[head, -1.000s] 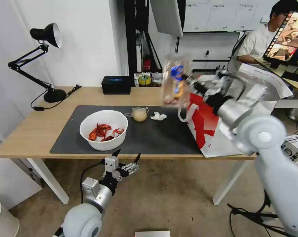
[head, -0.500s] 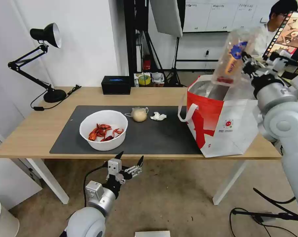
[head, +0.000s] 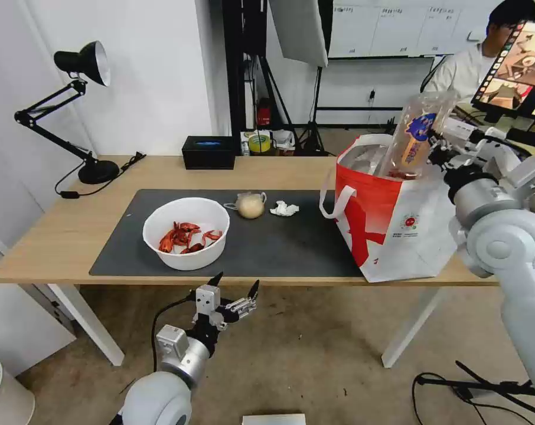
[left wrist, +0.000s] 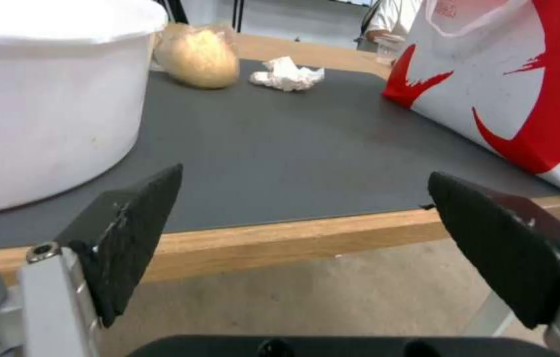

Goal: Pick up the trash from the table and place it into the takeout bag.

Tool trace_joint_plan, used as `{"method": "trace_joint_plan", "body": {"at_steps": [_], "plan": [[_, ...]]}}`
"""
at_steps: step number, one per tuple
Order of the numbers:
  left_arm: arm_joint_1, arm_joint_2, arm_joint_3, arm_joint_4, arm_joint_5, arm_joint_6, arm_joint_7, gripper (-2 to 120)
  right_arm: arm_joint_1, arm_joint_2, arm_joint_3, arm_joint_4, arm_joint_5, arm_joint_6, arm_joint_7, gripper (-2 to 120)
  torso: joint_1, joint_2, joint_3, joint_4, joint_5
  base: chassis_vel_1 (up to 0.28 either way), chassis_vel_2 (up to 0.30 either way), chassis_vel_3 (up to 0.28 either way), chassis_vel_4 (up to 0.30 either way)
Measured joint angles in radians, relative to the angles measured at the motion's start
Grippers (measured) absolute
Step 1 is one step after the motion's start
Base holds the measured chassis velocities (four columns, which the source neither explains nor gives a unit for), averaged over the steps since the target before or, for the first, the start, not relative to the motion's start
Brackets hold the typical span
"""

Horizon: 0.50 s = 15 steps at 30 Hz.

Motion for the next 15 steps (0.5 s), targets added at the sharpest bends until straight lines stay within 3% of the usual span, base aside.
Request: {"method": "trace_joint_plan", "body": {"at_steps": [11, 15], "plan": [[-0.012, 0.010, 0.003, 0.007, -0.005, 0.002, -0.002, 100, -0.005, 0.020, -0.003, 0.016, 0.073, -0.017, 0.040, 0, 0.000, 0.000, 0.000, 0.0000, 0.0000, 0.000, 0.000, 0.000, 0.000], [-0.020, 0.007, 0.004, 0.014, -0.005, 0.009, -0.003, 100, -0.003, 0.028, 0.000, 0.028, 0.152, -0.031, 0.086, 14, 0.000, 0.000, 0.000, 0.0000, -0.0001, 0.000, 0.000, 0.000, 0.000]]}}
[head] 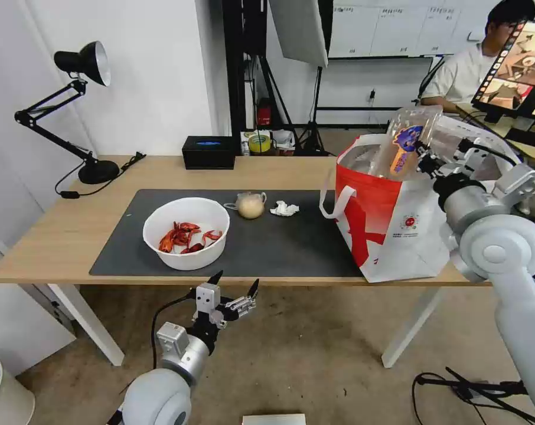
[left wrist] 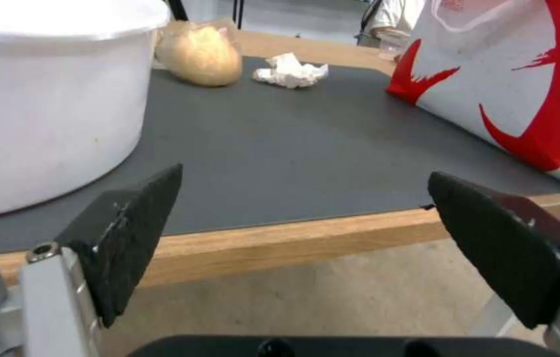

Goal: Pick up the trash from the table and place it into the takeout bag.

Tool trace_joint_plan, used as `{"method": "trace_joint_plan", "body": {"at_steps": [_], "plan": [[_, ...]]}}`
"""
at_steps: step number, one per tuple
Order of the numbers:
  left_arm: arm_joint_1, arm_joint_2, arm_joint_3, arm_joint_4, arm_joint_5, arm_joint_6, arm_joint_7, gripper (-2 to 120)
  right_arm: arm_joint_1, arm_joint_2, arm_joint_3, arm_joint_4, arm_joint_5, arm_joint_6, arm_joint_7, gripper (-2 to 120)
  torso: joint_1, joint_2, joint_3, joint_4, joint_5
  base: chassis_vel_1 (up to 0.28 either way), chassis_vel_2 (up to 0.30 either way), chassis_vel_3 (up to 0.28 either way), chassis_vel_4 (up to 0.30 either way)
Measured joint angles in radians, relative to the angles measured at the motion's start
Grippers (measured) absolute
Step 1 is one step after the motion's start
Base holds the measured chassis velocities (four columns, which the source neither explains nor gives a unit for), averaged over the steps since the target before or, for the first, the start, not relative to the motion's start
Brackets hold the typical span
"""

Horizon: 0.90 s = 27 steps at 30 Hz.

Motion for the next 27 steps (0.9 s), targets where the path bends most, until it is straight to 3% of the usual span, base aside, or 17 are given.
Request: {"method": "trace_joint_plan", "body": {"at_steps": [6, 12, 16, 18, 21, 27], "plan": [[-0.007, 0.002, 0.001, 0.001, -0.001, 0.007, 0.000, 100, 0.000, 0.010, 0.004, 0.003, 0.039, -0.006, 0.022, 32, 0.000, 0.000, 0.000, 0.0000, 0.0000, 0.000, 0.000, 0.000, 0.000], [-0.008, 0.011, -0.006, 0.000, -0.006, 0.007, -0.001, 100, -0.002, 0.028, 0.001, 0.008, 0.040, -0.012, 0.005, 59, 0.000, 0.000, 0.000, 0.0000, 0.0000, 0.000, 0.000, 0.000, 0.000], [-0.006, 0.012, -0.009, -0.003, -0.009, 0.007, -0.001, 100, -0.001, 0.027, 0.000, 0.012, 0.038, -0.012, -0.010, 66, 0.000, 0.000, 0.000, 0.0000, 0.0001, 0.000, 0.000, 0.000, 0.000], [-0.003, 0.013, -0.017, -0.010, -0.016, 0.006, -0.001, 100, 0.008, 0.015, -0.004, 0.025, 0.019, -0.015, -0.054, 80, 0.000, 0.000, 0.000, 0.0000, 0.0000, 0.000, 0.000, 0.000, 0.000], [0.003, 0.013, -0.022, -0.011, -0.017, 0.002, -0.001, 100, 0.009, 0.005, -0.011, 0.041, -0.003, -0.015, -0.104, 91, 0.000, 0.000, 0.000, -0.0001, 0.0001, 0.000, 0.000, 0.000, 0.000], [0.017, 0.010, -0.037, -0.014, -0.016, -0.006, -0.001, 100, -0.011, -0.012, -0.042, 0.102, -0.024, -0.005, -0.252, 100, 0.000, 0.000, 0.000, 0.0000, 0.0000, 0.000, 0.000, 0.000, 0.000]]}}
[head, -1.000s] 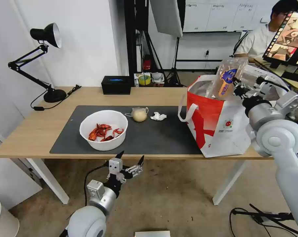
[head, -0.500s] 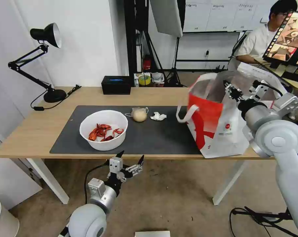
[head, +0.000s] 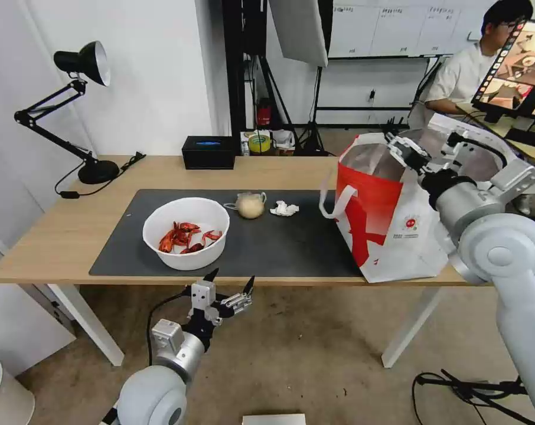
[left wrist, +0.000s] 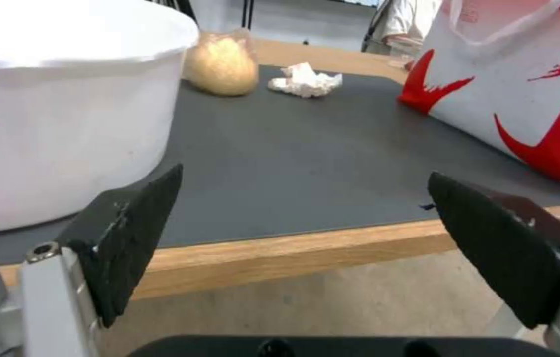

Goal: Pick up the trash from the table and place it into the takeout bag.

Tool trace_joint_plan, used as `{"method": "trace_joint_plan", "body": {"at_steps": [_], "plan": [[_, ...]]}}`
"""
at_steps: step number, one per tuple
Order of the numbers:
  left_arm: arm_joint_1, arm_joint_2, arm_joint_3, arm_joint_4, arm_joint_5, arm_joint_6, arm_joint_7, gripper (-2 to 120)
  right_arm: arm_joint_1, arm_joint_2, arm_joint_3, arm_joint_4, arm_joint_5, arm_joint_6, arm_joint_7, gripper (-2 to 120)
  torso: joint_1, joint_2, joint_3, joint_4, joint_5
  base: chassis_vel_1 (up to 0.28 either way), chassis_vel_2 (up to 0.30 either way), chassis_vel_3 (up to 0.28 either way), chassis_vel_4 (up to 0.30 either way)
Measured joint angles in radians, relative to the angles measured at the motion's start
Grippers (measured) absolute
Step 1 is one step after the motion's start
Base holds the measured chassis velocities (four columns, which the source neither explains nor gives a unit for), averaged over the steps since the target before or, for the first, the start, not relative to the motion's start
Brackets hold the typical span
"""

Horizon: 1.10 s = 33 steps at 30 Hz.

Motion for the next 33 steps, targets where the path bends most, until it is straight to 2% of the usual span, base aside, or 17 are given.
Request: {"method": "trace_joint_plan", "body": {"at_steps": [1, 2, 5, 10, 14, 19, 22, 33], "plan": [[0.004, -0.002, -0.005, -0.001, 0.002, -0.002, 0.000, 100, -0.012, -0.006, -0.016, 0.018, -0.028, 0.001, -0.044, 100, 0.000, 0.000, 0.000, 0.0000, -0.0001, 0.000, 0.000, 0.000, 0.000], [0.004, -0.002, -0.005, -0.001, 0.002, -0.002, 0.000, 100, -0.012, -0.006, -0.016, 0.018, -0.028, 0.001, -0.044, 100, 0.000, 0.000, 0.000, 0.0000, -0.0001, 0.000, 0.000, 0.000, 0.000], [0.022, -0.004, -0.024, -0.004, 0.009, -0.013, 0.004, 100, -0.062, -0.019, -0.062, 0.052, -0.155, 0.000, -0.153, 100, 0.000, 0.000, 0.000, 0.0000, 0.0000, 0.000, 0.000, 0.000, 0.000], [0.045, -0.005, -0.044, -0.007, 0.016, -0.027, 0.011, 100, -0.132, -0.031, -0.083, 0.068, -0.275, 0.007, -0.244, 100, 0.000, 0.000, 0.000, 0.0001, 0.0001, 0.000, 0.000, 0.000, 0.000], [0.074, -0.013, -0.070, -0.008, 0.022, -0.045, 0.025, 100, -0.239, -0.044, -0.090, 0.065, -0.468, 0.055, -0.341, 100, 0.000, 0.000, 0.000, -0.0002, 0.0000, 0.000, 0.000, 0.000, 0.000], [0.087, -0.021, -0.076, -0.012, 0.021, -0.045, 0.028, 100, -0.309, -0.029, -0.114, 0.047, -0.559, 0.095, -0.349, 100, 0.000, 0.000, 0.000, -0.0001, 0.0001, 0.000, 0.000, 0.000, 0.000], [0.094, -0.028, -0.087, -0.003, 0.027, -0.046, 0.029, 100, -0.369, 0.008, -0.137, 0.029, -0.629, 0.122, -0.344, 100, 0.000, 0.000, 0.000, -0.0001, 0.0000, 0.000, 0.000, 0.000, 0.000], [0.120, -0.030, -0.126, 0.020, 0.035, -0.067, 0.033, 100, -0.513, 0.111, -0.169, -0.035, -0.746, 0.210, -0.326, 100, 0.000, 0.000, 0.000, 0.0000, -0.0001, 0.000, 0.000, 0.000, 0.000]]}}
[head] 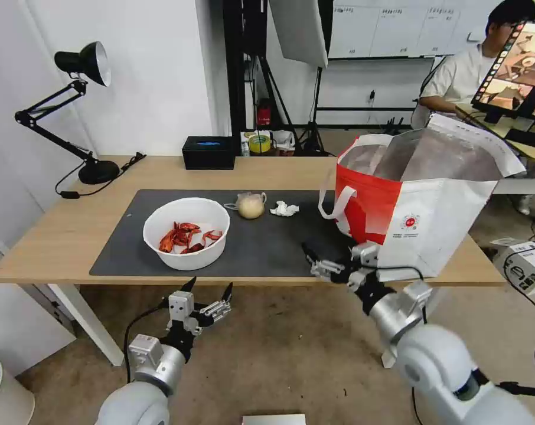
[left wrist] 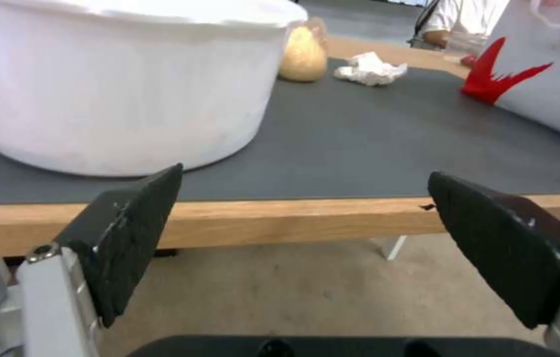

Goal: Pick up the trash from the table and place it into the takeout bag.

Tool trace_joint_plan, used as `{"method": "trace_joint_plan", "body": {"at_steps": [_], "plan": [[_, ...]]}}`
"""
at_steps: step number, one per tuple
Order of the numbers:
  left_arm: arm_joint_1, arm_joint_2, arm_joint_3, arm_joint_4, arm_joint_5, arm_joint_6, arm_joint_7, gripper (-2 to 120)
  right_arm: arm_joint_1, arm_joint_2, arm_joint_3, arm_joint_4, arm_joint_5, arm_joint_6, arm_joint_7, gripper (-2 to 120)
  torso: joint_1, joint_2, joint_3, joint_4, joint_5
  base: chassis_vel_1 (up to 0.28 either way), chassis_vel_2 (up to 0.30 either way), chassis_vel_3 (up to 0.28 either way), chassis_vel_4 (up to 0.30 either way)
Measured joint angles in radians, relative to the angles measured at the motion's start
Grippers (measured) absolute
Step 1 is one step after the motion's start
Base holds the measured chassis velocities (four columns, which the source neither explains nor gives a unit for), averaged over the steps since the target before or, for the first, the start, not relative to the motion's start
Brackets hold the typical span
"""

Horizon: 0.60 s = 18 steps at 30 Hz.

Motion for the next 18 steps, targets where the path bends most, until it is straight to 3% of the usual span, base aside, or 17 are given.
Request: {"method": "trace_joint_plan", "body": {"at_steps": [18], "plan": [[-0.012, 0.002, -0.020, 0.077, 0.013, -0.034, 0.005, 100, -0.221, 0.086, 0.000, -0.025, -0.106, 0.082, 0.055, 100, 0.000, 0.000, 0.000, -0.0001, 0.0001, 0.000, 0.000, 0.000, 0.000]]}}
